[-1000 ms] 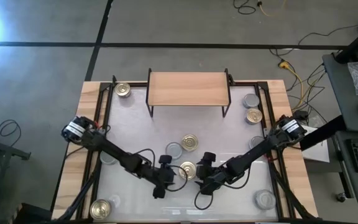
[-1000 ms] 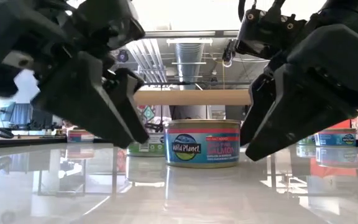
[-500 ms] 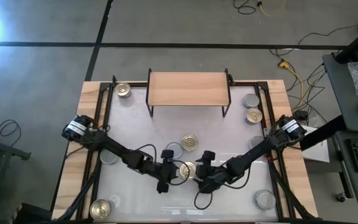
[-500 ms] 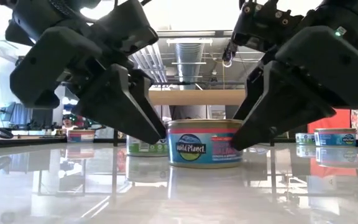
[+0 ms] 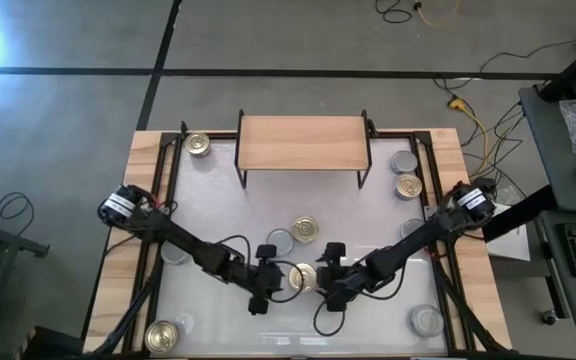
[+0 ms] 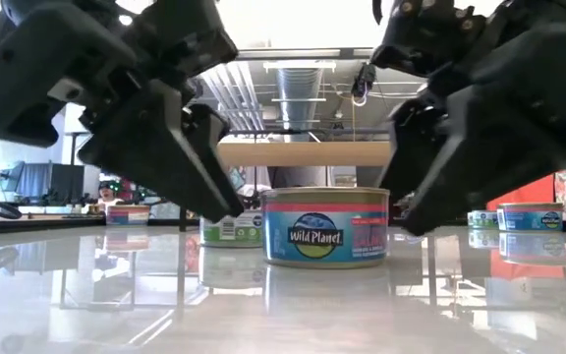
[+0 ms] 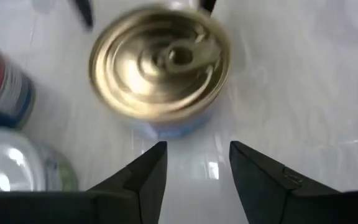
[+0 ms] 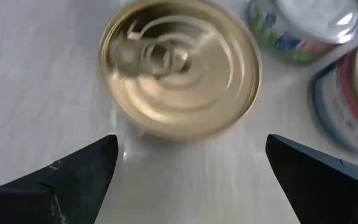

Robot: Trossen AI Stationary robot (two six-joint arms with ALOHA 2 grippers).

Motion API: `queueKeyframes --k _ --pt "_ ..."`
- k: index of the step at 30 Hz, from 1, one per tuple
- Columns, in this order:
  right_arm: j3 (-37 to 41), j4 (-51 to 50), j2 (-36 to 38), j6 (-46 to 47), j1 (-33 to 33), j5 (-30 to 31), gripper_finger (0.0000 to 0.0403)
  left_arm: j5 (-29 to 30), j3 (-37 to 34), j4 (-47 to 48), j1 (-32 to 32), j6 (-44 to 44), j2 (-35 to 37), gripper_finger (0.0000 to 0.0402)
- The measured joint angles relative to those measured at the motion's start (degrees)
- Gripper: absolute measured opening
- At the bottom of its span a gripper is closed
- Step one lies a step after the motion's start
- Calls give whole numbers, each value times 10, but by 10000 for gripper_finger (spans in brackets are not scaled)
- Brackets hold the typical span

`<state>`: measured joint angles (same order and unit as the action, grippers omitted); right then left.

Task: Stack canned seafood by type on shelf
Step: Put the blue-pink tuna can on the shelf

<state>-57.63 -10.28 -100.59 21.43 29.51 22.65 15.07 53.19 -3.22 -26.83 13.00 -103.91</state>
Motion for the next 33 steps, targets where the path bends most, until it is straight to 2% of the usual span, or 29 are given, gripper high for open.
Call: queueKeyframes --k 3,6,15,19,28,33 --pt "0 -36 11 16 1 -13 400 1 -2 2 0 9 1 159" --pt "8 -24 12 27 3 -10 400 8 -3 -7 0 10 -5 159" --pt "89 283 -41 2 7 46 400 78 -4 -76 3 3 -54 159" --pt "95 367 -72 -19 1 55 400 82 -4 -129 5 -2 -81 159" --pt "93 394 -90 -26 -5 57 400 79 2 -147 4 1 -93 140" --pt "93 393 -85 -41 -17 36 400 79 3 -152 6 -16 -93 136"
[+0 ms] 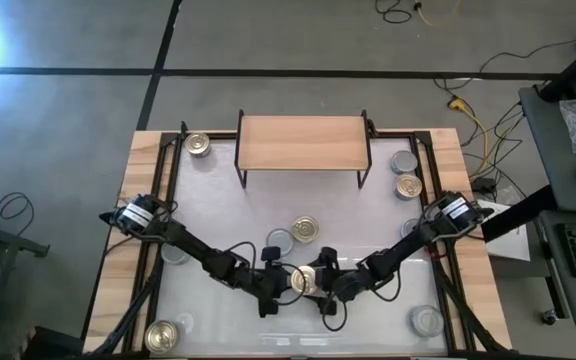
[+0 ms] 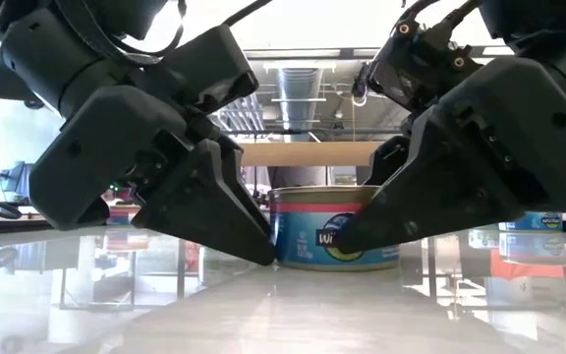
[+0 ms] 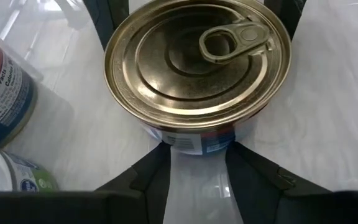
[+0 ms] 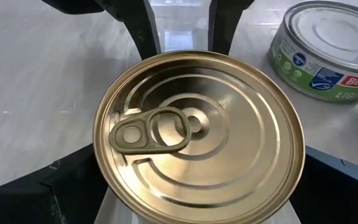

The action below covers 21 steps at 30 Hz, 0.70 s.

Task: Stack canned seafood by type on shelf
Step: Put the blue-pink tuna can on the shelf

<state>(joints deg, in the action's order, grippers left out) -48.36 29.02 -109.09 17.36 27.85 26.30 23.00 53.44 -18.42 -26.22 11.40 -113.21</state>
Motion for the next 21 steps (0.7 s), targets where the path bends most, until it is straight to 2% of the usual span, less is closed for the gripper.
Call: queueKeyframes --k 6,11,16,18,21 --pt "-2 -2 7 -11 -5 -17 375 9 -3 11 0 1 9 135" --pt "-5 -33 37 -11 -8 -38 364 18 -3 90 -2 5 58 135" --pt "-7 -163 141 -28 -7 -67 364 37 -22 191 -16 39 144 135" --pt "-9 -205 196 -50 -12 -64 364 43 -47 180 -25 40 180 135" --pt "-10 -265 279 -73 -31 -41 364 56 -99 91 -32 41 230 135"
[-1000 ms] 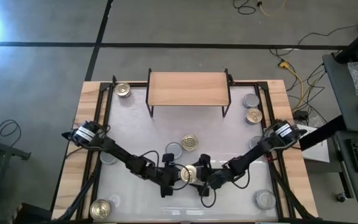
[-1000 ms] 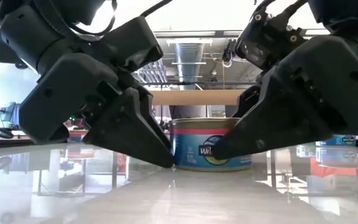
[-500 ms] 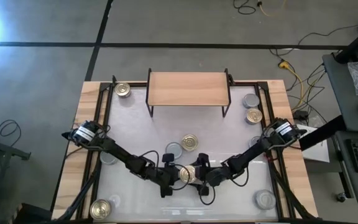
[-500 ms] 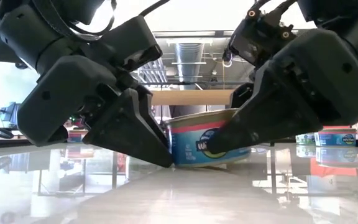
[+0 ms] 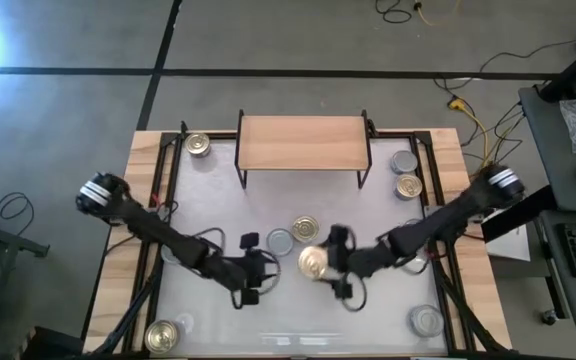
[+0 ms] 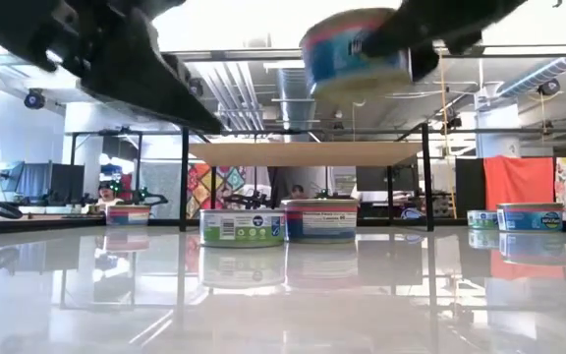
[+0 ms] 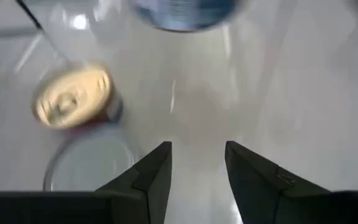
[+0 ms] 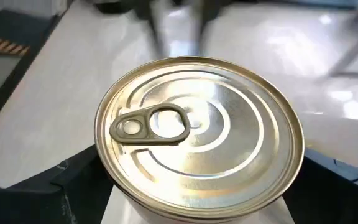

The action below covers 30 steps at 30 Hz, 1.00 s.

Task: Stack canned seafood by type on shelf
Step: Put the blue-pink tuna can on the shelf

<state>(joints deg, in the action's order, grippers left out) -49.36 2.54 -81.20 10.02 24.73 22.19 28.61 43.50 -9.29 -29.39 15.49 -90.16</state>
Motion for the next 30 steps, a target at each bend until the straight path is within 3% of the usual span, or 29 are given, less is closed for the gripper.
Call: queueKeyframes --k 7,12,15,20,22,26,30 --pt "1 -104 136 -79 -118 13 364 -9 -130 -244 0 -18 60 135" --pt "2 -112 166 -150 -288 -83 365 -11 -165 -286 36 -45 104 135" --pt "0 -93 154 -183 -401 -170 365 -45 -166 -278 92 -61 139 135" --pt "-1 -43 97 -197 -543 -310 365 -173 -129 -213 228 -78 191 130" --pt "-1 -33 76 -203 -577 -343 365 -209 -100 -162 284 -88 195 128" --pt "-2 -21 49 -226 -612 -352 365 -282 -19 -79 372 -133 180 123" --pt "-20 -46 41 -238 -629 -391 365 -297 81 12 426 -190 138 118"
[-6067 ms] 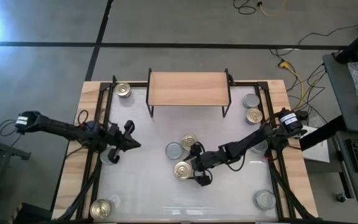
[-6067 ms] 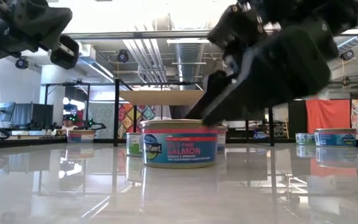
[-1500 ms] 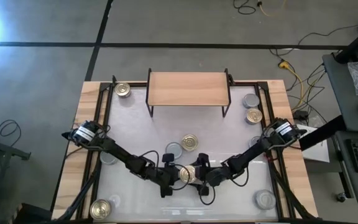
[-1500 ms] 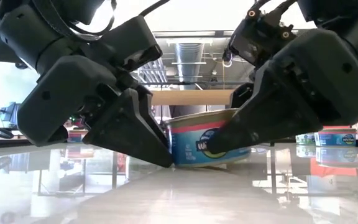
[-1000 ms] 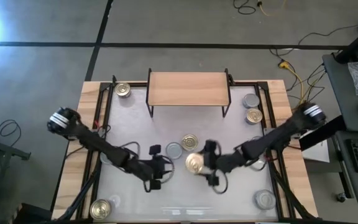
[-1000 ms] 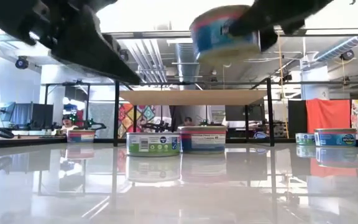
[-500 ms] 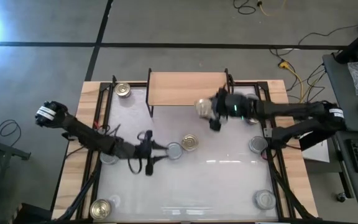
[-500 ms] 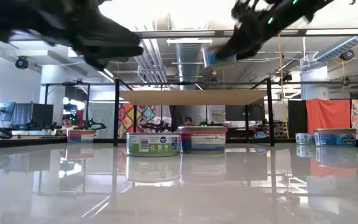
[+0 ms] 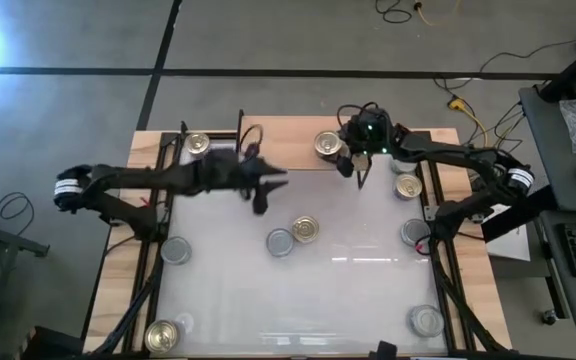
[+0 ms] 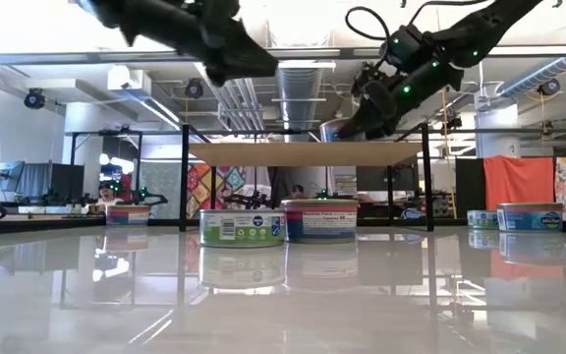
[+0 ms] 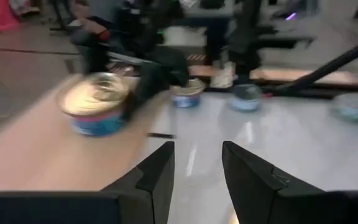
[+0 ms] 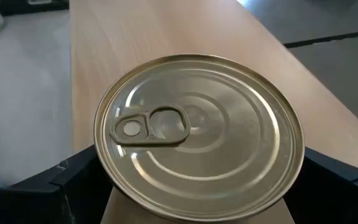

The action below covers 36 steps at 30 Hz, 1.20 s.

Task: Stack canned seafood by type on shelf
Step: Put the blue-pink tuna can on the shelf

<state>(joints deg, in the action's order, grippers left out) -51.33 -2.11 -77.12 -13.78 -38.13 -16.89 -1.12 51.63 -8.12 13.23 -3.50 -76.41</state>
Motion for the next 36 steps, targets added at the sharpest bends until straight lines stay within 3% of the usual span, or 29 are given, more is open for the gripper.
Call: queueKeyframes --k 4,7,17,31,36 --pt "-29 -59 -2 -32 0 -1 366 -6 104 62 42 -45 -69 113" --pt "-47 -95 -5 -45 0 -1 372 -52 170 71 71 -65 -128 111" --pt "-58 -102 -31 -46 -3 -1 396 -124 376 155 125 -110 -296 100" --pt "-57 -107 -31 -50 -3 4 400 -151 529 264 142 -106 -430 95" --pt "-56 -109 -25 -51 -3 5 400 -148 537 281 143 -97 -440 95"
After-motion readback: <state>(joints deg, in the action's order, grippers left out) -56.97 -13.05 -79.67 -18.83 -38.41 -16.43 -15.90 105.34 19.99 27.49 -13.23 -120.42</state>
